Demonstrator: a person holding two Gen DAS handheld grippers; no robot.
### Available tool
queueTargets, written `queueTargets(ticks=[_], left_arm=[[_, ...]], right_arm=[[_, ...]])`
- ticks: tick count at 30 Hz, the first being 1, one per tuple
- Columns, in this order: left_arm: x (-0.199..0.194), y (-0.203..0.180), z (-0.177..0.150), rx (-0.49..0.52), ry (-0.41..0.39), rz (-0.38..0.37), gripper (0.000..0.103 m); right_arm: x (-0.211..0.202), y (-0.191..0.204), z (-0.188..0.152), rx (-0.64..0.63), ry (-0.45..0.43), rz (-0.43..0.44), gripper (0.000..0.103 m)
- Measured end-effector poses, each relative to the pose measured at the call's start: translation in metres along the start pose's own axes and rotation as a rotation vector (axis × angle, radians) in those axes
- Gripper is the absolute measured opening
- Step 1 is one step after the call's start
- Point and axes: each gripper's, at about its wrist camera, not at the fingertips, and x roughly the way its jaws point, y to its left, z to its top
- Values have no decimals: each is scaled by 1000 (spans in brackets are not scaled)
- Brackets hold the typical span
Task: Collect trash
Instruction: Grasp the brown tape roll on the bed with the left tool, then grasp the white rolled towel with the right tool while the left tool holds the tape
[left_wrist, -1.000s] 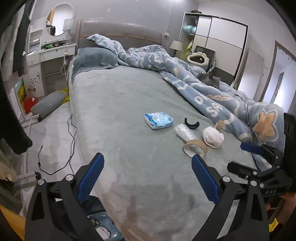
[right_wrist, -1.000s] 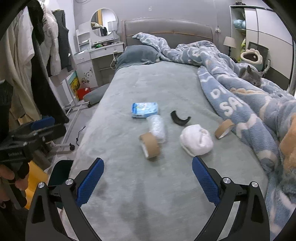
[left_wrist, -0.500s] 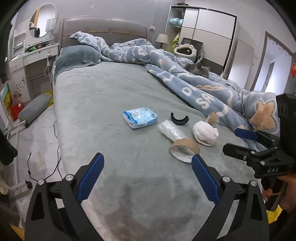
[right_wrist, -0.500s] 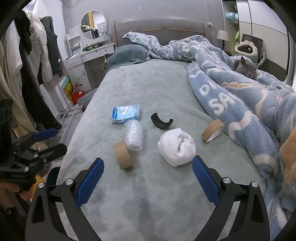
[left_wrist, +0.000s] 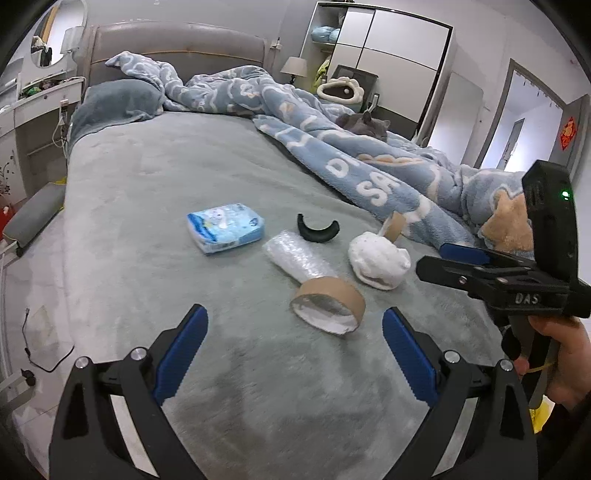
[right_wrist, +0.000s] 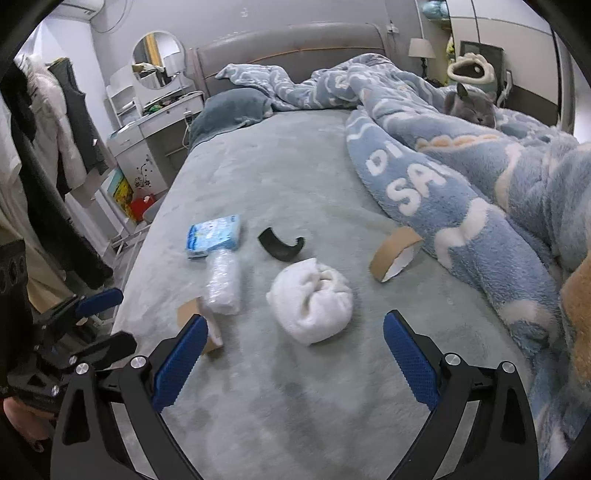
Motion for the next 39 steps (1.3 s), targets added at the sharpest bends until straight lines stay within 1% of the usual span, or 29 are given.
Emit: queueTargets(ticks=[3, 7, 11, 18, 19, 22, 23, 24, 26, 27, 29, 32, 39], left_arm=[[9, -2, 0, -9, 4, -16, 97], [20, -6, -4, 14, 14, -32, 97], [33, -11, -5, 33, 12, -70, 97], [48, -14, -1, 8, 25, -116, 96], [50, -13, -1, 0, 27, -119, 95], [55, -13, -1, -14, 42, -125, 83], [58, -14, -1, -11, 51, -121, 80], [60, -16, -1, -5, 60, -119, 79], [61, -19, -2, 8, 68, -119, 72], [62, -20, -2, 13, 72, -117, 70], [63, -18, -2, 7, 77, -112, 63], [58, -14, -3, -6, 73, -120, 62], [43, -11, -3, 33, 60, -93, 61]], right_arm=[[9, -11, 4, 40, 8, 13, 97], [16, -19, 6, 75, 12, 26, 97], [21, -28, 7, 109, 18, 27, 97], [33, -33, 7, 133, 40, 44, 94], [34, -33, 7, 132, 41, 46, 93], [36, -34, 7, 126, 49, 50, 90], [37, -35, 7, 126, 53, 50, 89], [38, -37, 7, 128, 54, 50, 88], [39, -39, 6, 136, 57, 52, 85], [40, -40, 6, 143, 58, 56, 85], [42, -42, 5, 145, 63, 57, 83], [45, -41, 5, 150, 64, 60, 81], [53, -32, 7, 138, 70, 60, 78]])
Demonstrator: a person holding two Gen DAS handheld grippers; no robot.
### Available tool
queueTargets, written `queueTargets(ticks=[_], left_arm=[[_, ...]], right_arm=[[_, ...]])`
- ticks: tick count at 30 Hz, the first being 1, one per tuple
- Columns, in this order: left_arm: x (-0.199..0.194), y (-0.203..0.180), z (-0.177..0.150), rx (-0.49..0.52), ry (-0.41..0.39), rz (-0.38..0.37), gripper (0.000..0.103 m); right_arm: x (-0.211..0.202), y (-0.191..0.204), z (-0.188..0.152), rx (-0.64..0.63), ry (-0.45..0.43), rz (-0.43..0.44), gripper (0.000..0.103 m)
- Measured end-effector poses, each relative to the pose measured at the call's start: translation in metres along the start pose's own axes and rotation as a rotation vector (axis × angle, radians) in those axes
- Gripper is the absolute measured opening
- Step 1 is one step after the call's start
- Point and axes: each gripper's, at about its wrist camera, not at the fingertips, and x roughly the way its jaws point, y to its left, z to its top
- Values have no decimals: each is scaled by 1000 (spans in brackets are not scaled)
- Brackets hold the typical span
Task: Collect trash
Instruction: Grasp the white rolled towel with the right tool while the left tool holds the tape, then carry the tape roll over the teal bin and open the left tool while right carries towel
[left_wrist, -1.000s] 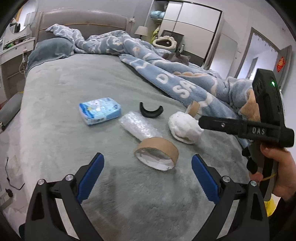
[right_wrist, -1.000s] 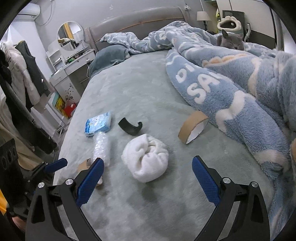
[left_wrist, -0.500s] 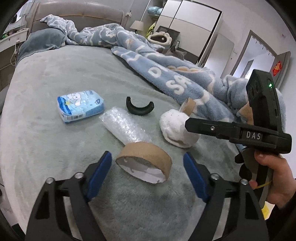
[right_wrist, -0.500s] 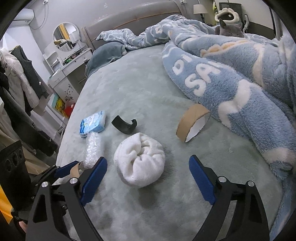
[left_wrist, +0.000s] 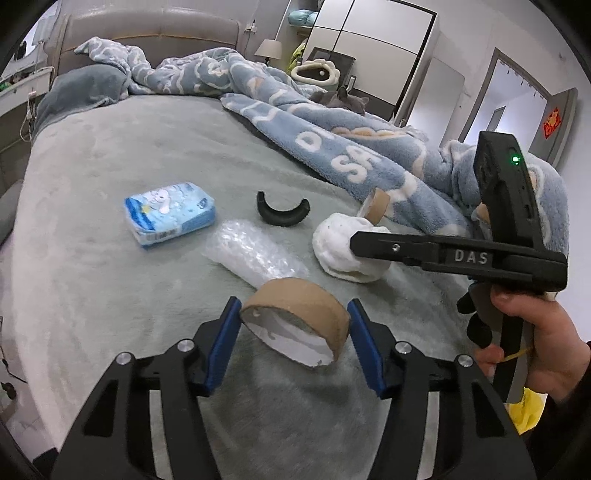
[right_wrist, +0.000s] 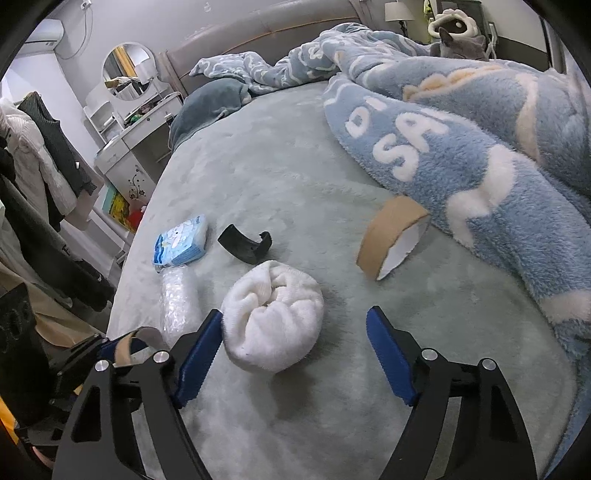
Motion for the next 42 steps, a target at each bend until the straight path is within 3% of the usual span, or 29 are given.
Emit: queueTargets(ticks=[8, 10, 14, 23, 34, 42], left_arm=[[-22, 15, -1, -2, 7, 109, 61], [-28, 20, -3, -4, 18, 138, 61], [-41, 24, -6, 5, 35, 157, 62], [-74, 33, -9, -9, 18, 213, 62], [-101, 50, -18, -36, 17, 268, 63], [-124, 62, -45, -59, 58, 316, 63]], right_arm=[[9, 21, -1, -60, 15, -37, 65], [10, 26, -2, -79, 18, -41, 52], [6, 39, -4, -125, 1, -83, 44], [-19, 68, -7, -201, -54, -152, 43], [-32, 95, -20, -224, -83, -140, 43], [-48, 125, -50, -239, -94, -128, 43]])
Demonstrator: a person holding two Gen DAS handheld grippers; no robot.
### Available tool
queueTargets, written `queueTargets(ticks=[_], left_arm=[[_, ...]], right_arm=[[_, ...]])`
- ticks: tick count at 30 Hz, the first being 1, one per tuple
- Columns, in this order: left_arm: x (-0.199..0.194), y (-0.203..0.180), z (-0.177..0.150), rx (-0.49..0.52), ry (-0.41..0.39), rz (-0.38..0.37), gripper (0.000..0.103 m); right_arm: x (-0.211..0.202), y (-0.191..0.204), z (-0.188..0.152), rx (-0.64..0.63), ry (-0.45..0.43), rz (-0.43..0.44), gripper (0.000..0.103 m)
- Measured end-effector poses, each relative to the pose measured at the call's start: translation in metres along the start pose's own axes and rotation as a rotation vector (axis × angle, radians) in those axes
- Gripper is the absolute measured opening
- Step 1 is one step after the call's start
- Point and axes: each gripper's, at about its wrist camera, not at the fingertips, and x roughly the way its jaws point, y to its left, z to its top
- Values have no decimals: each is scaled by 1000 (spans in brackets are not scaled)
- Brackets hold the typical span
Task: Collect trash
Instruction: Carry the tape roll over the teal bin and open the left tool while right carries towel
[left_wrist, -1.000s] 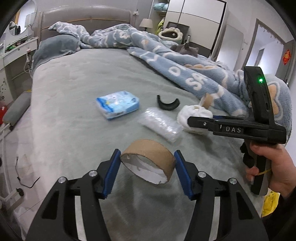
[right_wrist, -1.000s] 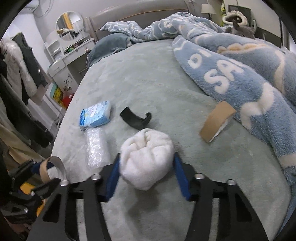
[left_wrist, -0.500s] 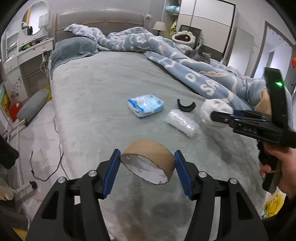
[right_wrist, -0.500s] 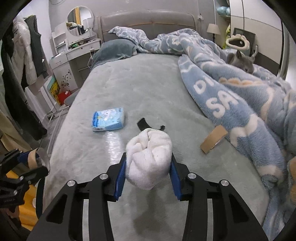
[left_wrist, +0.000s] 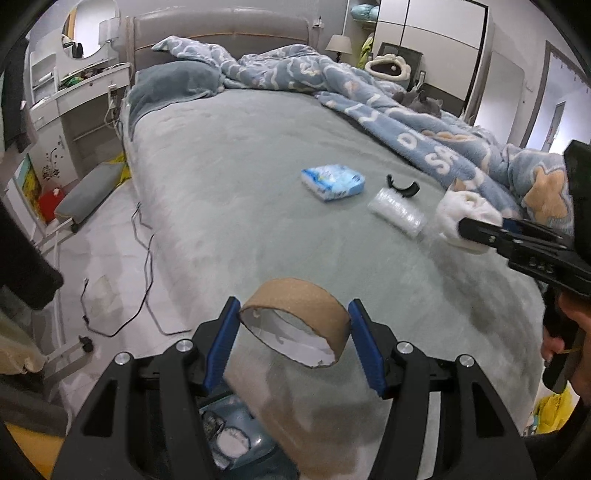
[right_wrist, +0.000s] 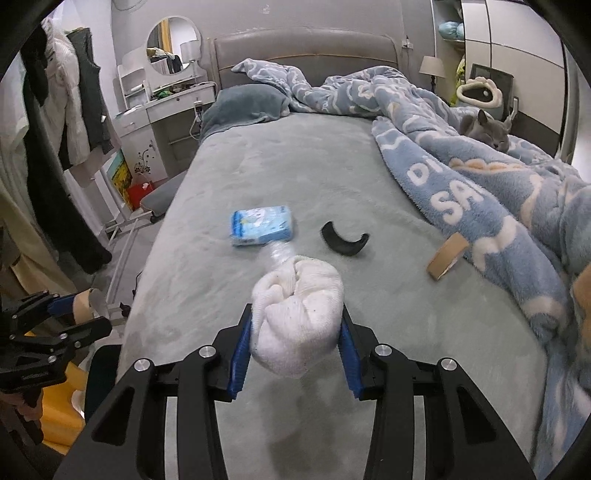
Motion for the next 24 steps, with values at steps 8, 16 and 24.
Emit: queueTargets(ticks=[8, 16, 24], left_arm=[[-19, 8, -27, 23, 25, 81, 63], [-17, 30, -56, -17, 101, 109, 63], [-17, 66, -84, -121, 187, 130, 63]], right_arm=[[-24, 41, -18, -41, -18, 40, 43], [-32, 77, -33, -68, -12, 83, 43], [-36, 121, -46, -116, -2, 125, 43]])
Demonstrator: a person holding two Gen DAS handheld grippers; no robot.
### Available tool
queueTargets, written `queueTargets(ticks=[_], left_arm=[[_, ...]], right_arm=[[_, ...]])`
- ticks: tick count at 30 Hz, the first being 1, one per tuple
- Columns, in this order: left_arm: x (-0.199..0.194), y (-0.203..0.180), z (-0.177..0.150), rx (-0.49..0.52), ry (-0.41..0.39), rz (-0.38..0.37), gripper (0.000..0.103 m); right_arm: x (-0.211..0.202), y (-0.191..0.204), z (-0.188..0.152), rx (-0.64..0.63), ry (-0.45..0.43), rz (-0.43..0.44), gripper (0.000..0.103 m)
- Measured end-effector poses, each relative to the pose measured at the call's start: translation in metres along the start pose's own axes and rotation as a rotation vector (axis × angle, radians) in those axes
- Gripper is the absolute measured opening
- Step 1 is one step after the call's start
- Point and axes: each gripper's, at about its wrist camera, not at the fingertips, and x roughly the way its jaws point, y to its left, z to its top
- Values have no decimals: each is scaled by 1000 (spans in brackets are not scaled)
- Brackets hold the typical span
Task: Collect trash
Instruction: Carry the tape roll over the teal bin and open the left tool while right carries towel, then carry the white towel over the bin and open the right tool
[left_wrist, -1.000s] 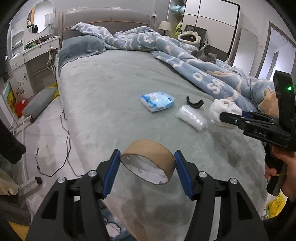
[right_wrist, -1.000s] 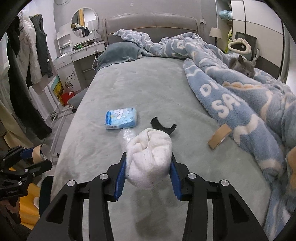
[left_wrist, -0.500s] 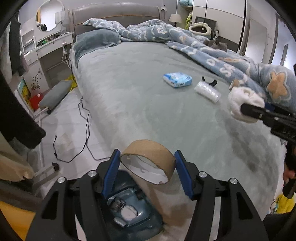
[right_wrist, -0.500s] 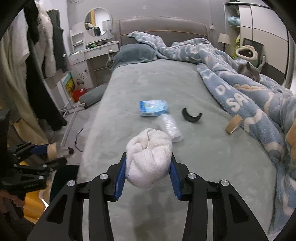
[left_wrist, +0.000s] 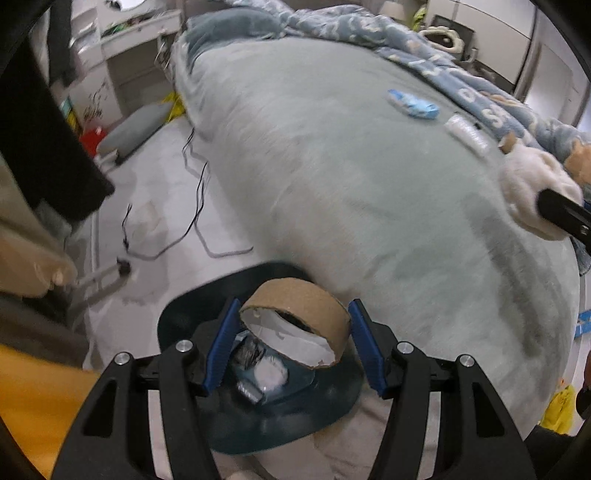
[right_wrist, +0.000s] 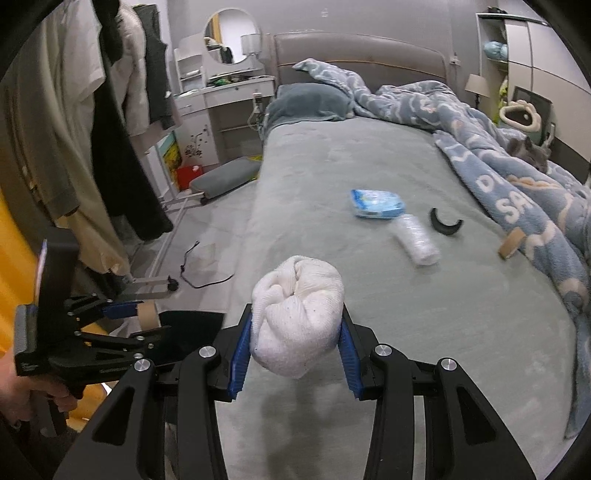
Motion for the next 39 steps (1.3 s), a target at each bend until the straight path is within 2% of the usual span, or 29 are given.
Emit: queueTargets(ticks=[5, 12, 18, 19, 20, 25, 30, 39], left_arm=[[4, 15, -12, -51, 56, -15, 63], [15, 39, -25, -90, 135, 23, 64], [17, 55, -30, -120, 153, 14, 64], [16, 58, -31, -125, 154, 8, 67], [15, 61, -31, -131, 152, 6, 75], [11, 73, -33, -143, 145, -8, 89], [7, 88, -33, -165, 128, -16, 91], [-15, 111, -30, -187, 36, -16, 91]], right_arm=[[4, 27, -3, -27, 9, 35, 43], [15, 55, -4, -61, 29, 77, 43], [26, 76, -2, -80, 42, 109, 43], [27, 79, -1, -82, 43, 112, 43], [30, 82, -1, -84, 46, 116, 43], [44, 97, -1, -95, 71, 130, 43], [60, 114, -2, -110, 99, 142, 43], [92, 133, -9, -123, 161, 148, 43]])
